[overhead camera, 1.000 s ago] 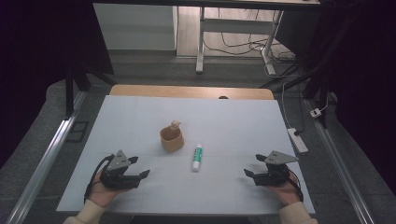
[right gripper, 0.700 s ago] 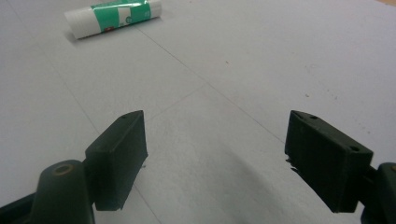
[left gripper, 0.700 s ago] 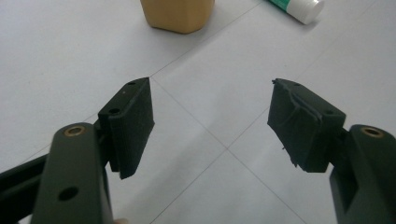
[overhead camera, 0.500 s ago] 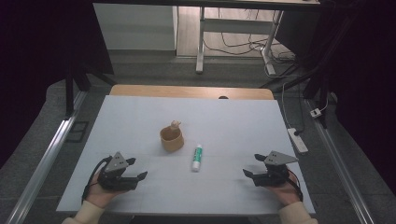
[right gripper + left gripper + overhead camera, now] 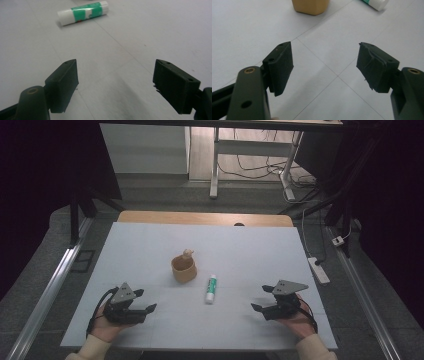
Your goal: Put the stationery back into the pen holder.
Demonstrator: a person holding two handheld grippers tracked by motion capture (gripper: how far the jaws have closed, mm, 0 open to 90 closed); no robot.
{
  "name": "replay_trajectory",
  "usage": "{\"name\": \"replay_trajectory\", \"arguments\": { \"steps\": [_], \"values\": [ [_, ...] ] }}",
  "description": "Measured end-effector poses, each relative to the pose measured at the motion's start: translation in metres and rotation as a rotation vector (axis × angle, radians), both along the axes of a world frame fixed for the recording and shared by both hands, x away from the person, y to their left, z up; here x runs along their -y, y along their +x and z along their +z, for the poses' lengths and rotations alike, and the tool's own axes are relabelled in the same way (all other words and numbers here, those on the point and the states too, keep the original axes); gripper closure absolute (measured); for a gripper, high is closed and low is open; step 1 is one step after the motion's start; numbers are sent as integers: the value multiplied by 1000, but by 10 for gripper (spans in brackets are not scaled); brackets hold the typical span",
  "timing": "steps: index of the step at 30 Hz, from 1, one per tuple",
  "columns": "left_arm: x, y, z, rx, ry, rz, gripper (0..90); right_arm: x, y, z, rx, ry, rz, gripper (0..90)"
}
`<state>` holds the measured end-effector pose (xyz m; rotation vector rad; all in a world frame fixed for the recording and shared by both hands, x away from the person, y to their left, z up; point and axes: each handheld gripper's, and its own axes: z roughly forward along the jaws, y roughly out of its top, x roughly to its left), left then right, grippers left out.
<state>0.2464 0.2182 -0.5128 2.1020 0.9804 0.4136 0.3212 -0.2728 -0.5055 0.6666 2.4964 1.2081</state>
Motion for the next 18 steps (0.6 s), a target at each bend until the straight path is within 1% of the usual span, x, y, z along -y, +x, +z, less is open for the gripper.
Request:
{"name": "replay_trajectory", "arguments": {
  "steps": [1,2,3,8,10,11,12,13,15,18],
  "values": [
    [0,0,0,0,1,0,291,-6,0,1,-10,-9,21,196],
    [0,0,0,-1,3,-1,291,-6,0,1,-10,-9,21,196],
    [0,0,-1,-1,2,-1,291,-12,1,2,-11,-17,40,194],
    [0,0,0,-3,0,-2,292,-20,3,5,-16,-15,68,198],
    [0,0,0,-4,-1,-1,291,-27,5,9,-17,-24,95,202],
    [0,0,-1,-5,-1,-2,291,-27,5,9,-17,-24,95,202],
    [1,0,-1,-6,-1,-3,291,-33,6,12,-15,-36,125,203],
    [1,0,-1,-7,0,-3,291,-33,6,12,-15,-36,125,203],
    [1,1,-1,-11,2,-5,291,-39,8,16,-2,-53,164,211],
    [1,1,-2,-14,6,-8,291,-50,15,23,16,-94,227,212]
  ]
}}
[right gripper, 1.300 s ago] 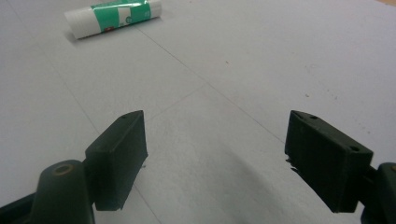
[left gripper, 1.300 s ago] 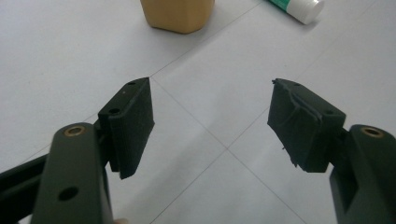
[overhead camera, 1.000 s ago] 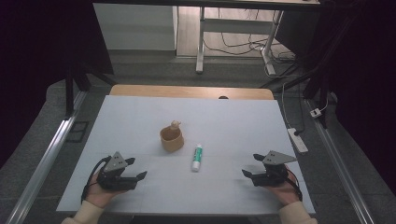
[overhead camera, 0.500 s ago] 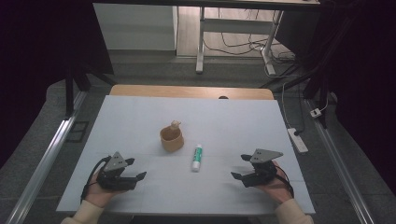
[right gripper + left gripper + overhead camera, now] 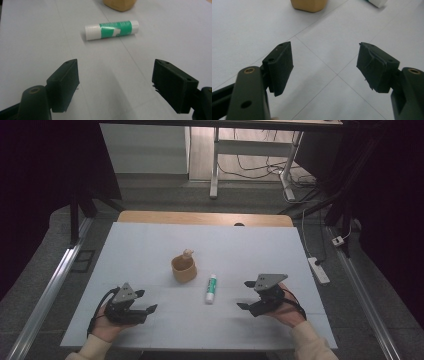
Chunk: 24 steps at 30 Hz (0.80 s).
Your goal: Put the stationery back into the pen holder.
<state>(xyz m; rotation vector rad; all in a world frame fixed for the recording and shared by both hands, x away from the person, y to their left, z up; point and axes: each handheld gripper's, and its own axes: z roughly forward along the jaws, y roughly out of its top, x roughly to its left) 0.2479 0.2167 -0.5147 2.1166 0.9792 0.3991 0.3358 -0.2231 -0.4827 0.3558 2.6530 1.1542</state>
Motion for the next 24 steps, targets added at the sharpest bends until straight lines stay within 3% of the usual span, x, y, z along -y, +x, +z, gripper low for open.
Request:
{"name": "replay_trajectory", "arguments": {
  "steps": [4,13,17,24],
  "values": [
    [-1,0,-1,-6,1,-1,291,-16,11,6,21,-51,67,216],
    [-1,1,-2,-8,4,-8,292,-48,20,7,11,-132,91,178],
    [-1,1,-2,-9,8,-12,292,-59,23,7,-14,-126,77,143],
    [-1,1,-3,-8,10,-13,292,-74,25,6,-41,-128,100,129]
  ]
}}
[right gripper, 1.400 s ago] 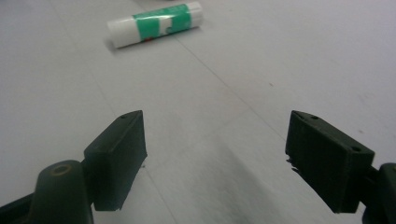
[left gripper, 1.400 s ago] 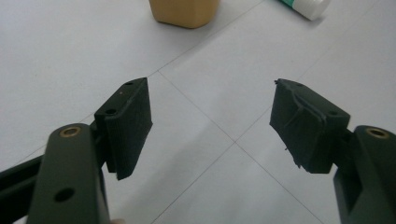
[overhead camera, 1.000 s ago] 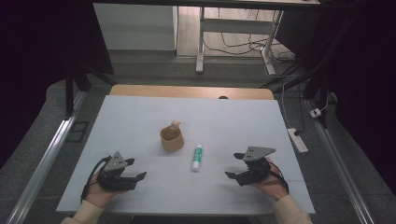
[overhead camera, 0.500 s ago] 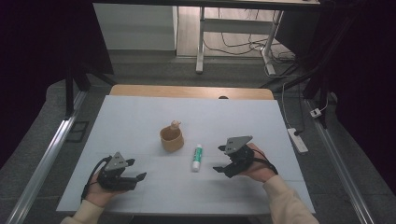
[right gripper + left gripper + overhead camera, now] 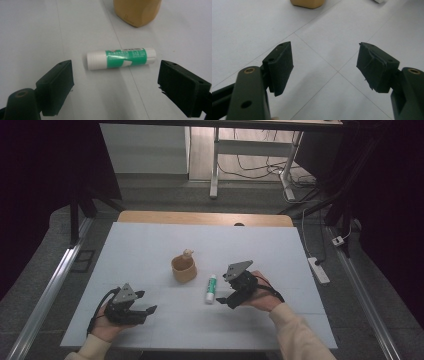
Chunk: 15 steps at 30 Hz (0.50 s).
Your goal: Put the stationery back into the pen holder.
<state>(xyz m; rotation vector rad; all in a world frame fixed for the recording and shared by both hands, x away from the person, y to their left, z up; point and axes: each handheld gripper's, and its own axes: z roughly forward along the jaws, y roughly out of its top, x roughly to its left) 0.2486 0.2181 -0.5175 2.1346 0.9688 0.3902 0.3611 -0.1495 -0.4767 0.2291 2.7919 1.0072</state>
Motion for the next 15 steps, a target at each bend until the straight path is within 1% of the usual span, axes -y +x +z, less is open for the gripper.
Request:
{"name": "replay_trajectory", "arguments": {
  "steps": [1,2,3,4,6,7,8,9,12,15],
  "values": [
    [0,0,0,-1,0,-1,292,-2,0,0,-5,-7,10,130],
    [0,0,0,-1,1,-2,292,-5,-1,1,-7,-26,51,142],
    [0,0,0,-1,3,-3,292,-6,0,2,-5,-32,76,148],
    [0,0,0,-1,4,-4,292,-6,0,2,-5,-32,76,148],
    [0,0,0,-2,5,-5,292,-9,1,5,20,-55,129,152],
    [0,0,-1,-2,5,-5,292,-15,2,7,53,-91,186,160],
    [0,0,-1,-3,5,-5,292,-15,2,7,53,-91,186,160],
    [0,0,-1,-3,4,-4,292,-18,4,9,61,-119,214,161],
    [0,1,-1,-4,5,-3,292,-28,8,12,80,-172,294,173],
    [0,1,-1,-5,7,-5,292,-38,13,11,89,-235,365,181]
  ]
}}
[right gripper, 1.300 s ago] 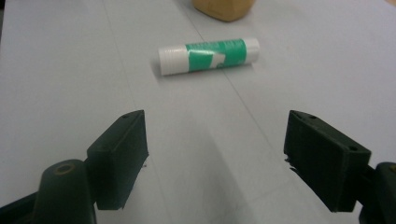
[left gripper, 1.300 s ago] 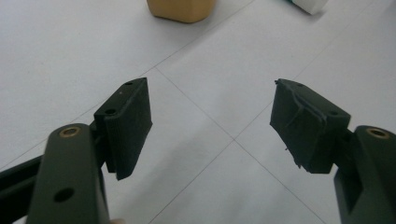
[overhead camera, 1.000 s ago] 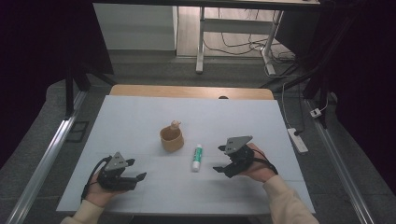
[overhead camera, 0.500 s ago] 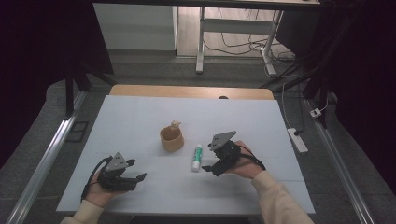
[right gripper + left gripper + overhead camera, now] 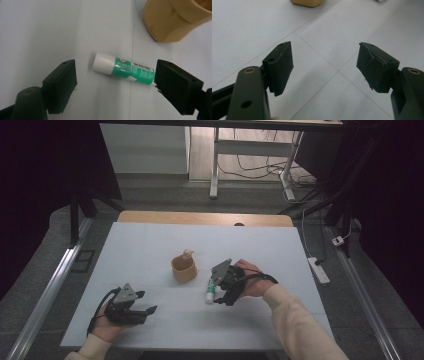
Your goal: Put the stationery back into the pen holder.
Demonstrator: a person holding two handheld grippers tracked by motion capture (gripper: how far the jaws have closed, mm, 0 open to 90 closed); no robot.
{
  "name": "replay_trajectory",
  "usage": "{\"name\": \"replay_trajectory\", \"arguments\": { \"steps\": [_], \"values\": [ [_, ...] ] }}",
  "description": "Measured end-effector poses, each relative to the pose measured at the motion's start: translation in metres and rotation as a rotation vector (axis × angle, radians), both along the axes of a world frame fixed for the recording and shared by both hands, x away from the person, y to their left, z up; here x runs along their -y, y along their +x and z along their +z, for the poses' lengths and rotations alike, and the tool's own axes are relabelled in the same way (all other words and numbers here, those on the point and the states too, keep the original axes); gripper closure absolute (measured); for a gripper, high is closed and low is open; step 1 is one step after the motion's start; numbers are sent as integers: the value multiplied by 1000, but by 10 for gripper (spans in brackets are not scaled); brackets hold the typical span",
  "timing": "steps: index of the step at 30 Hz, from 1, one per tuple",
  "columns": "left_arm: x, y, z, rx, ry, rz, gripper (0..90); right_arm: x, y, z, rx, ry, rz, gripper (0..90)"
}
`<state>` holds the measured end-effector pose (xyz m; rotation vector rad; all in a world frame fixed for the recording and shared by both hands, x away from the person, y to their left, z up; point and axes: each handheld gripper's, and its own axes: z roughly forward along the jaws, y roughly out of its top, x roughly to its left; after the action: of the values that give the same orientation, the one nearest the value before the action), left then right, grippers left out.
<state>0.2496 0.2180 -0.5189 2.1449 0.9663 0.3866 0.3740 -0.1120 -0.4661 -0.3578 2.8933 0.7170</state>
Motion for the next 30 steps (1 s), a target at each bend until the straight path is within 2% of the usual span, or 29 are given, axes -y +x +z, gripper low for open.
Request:
{"name": "replay_trajectory", "arguments": {
  "steps": [2,4,5,6,10,13,21,25,27,30],
  "values": [
    [0,0,0,-2,3,-2,292,-6,3,-3,13,-47,41,185],
    [0,0,-1,-2,1,1,292,-11,6,-6,21,-67,84,194],
    [0,0,-1,-2,1,1,292,-15,8,-8,31,-106,130,202],
    [-1,0,-1,-3,1,1,292,-15,8,-8,31,-106,130,202],
    [-1,1,-1,-5,1,6,293,-22,9,-12,59,-166,198,212],
    [-1,1,-1,-7,-2,8,293,-26,9,-12,58,-163,233,228],
    [-1,1,-1,-10,-9,4,294,-33,10,-18,69,-201,306,281],
    [-2,1,-1,-12,-10,-1,295,-35,12,-20,64,-232,331,303],
    [-2,1,-1,-13,-16,0,295,-35,14,-22,61,-220,330,317],
    [-2,1,-1,-12,-20,0,296,-37,15,-26,60,-240,346,323]
  ]
}}
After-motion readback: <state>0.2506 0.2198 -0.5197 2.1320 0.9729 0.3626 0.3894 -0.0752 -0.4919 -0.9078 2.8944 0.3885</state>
